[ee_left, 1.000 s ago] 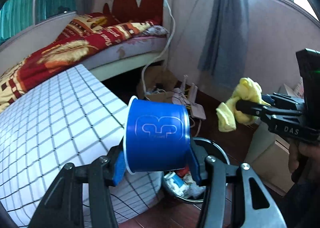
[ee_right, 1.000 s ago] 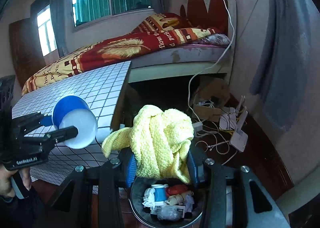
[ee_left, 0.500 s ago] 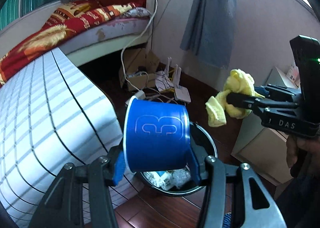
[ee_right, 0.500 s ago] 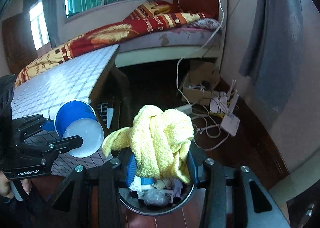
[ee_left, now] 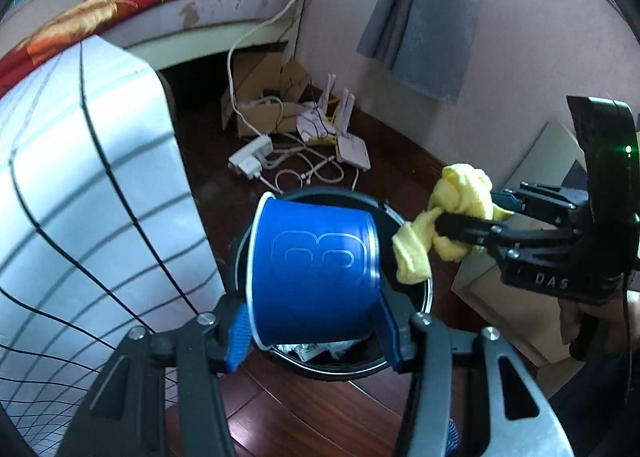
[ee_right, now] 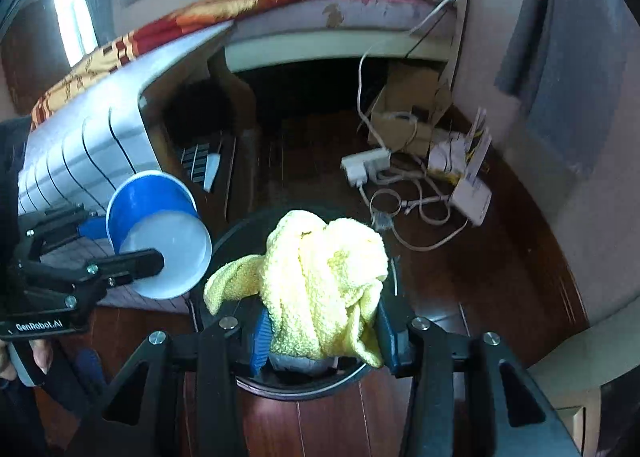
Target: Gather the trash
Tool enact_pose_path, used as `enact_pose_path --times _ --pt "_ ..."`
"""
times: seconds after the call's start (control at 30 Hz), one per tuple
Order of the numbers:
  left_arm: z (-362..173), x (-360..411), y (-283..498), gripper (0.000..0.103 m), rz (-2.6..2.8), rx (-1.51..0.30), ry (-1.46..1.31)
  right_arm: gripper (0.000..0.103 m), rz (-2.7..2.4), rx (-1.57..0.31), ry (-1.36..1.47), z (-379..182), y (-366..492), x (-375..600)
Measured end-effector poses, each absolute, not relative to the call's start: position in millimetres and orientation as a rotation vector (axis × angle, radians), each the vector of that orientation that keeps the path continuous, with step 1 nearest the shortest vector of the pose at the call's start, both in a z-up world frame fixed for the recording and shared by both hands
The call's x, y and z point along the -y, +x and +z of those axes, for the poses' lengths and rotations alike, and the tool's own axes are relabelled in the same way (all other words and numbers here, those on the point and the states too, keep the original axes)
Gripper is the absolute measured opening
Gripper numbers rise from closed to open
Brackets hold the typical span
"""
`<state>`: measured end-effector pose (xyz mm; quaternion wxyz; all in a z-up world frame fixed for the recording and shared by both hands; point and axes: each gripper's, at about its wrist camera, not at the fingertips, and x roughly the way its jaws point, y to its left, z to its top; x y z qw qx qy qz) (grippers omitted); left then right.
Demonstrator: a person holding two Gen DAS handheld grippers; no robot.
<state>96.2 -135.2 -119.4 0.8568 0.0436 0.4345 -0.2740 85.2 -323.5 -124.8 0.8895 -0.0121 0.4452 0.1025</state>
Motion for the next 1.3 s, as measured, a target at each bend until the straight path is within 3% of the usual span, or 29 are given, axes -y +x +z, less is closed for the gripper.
enact_pose_path --times 0.17,0.2,0.23,0.27,0.3,0.43,0.73,1.3 --pt "-139 145 105 0.054 -0.595 -0.963 0.100 0.046 0.262 -0.979 -0.047 -154 93 315" --pt "-144 147 107 0.057 -0.598 -0.970 0.092 0.054 0.270 -0.987 -0.057 -161 96 312" --pt "-150 147 109 0.081 -0.575 -0.966 0.095 0.077 0.261 -0.991 -0.092 -170 99 308" --pt "-154 146 110 0.100 -0.550 -0.963 0.099 0.091 0.220 -1.014 -0.153 -184 102 305" --pt "-156 144 110 0.101 -0.541 -0.960 0.096 0.099 0.205 -1.038 -0.171 -194 103 304" --pt "-161 130 110 0.102 -0.452 -0.960 0.104 0.099 0.162 -1.083 -0.164 -215 101 315" --pt "-162 123 106 0.103 -0.378 -0.922 0.123 0.103 0.114 -1.053 -0.098 -199 102 322" --pt "-88 83 69 0.103 -0.320 -0.797 0.096 0.103 0.131 -0.901 -0.132 -109 77 278"
